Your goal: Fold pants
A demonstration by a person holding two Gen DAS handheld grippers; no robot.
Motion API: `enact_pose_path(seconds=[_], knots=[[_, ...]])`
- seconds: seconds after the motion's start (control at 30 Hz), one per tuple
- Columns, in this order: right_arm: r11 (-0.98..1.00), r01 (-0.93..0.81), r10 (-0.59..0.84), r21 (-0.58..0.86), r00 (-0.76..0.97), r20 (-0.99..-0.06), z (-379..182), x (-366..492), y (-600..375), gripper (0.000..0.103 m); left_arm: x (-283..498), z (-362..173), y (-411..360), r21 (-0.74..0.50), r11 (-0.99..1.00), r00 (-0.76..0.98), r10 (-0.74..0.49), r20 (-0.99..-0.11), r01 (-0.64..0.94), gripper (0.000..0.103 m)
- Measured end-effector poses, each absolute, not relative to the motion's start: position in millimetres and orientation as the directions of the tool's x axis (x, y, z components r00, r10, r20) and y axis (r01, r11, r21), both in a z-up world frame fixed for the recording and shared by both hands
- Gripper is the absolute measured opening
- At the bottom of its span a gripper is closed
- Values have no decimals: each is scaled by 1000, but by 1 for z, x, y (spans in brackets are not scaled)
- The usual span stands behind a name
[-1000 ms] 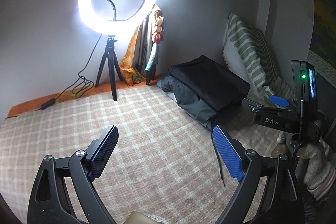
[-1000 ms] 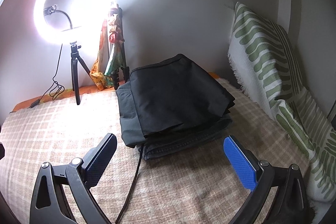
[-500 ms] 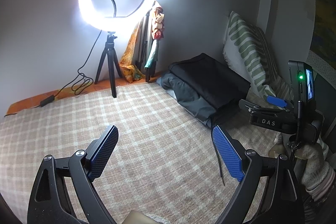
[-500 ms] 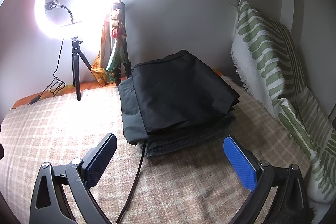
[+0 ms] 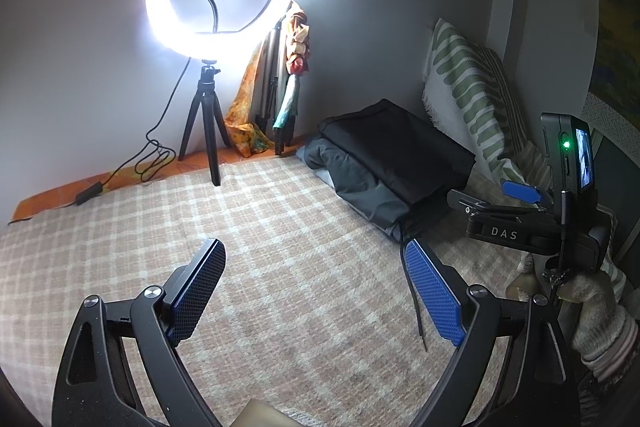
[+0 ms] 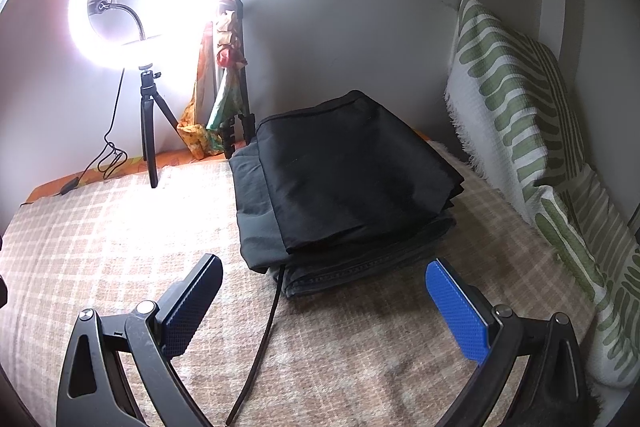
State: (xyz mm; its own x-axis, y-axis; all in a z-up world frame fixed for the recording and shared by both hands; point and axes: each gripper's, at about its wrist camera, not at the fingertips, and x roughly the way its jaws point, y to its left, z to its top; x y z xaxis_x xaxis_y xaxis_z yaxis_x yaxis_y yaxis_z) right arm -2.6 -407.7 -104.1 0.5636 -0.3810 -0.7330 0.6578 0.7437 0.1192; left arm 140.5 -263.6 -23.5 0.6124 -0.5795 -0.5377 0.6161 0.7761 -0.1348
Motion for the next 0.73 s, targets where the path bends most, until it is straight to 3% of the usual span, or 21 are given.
enact_pose_path(seconds=[0.73], knots=[[767, 627, -346, 132, 578, -739, -106, 16, -395, 103, 136, -20, -255, -90, 784, 645, -565, -515, 615, 92]])
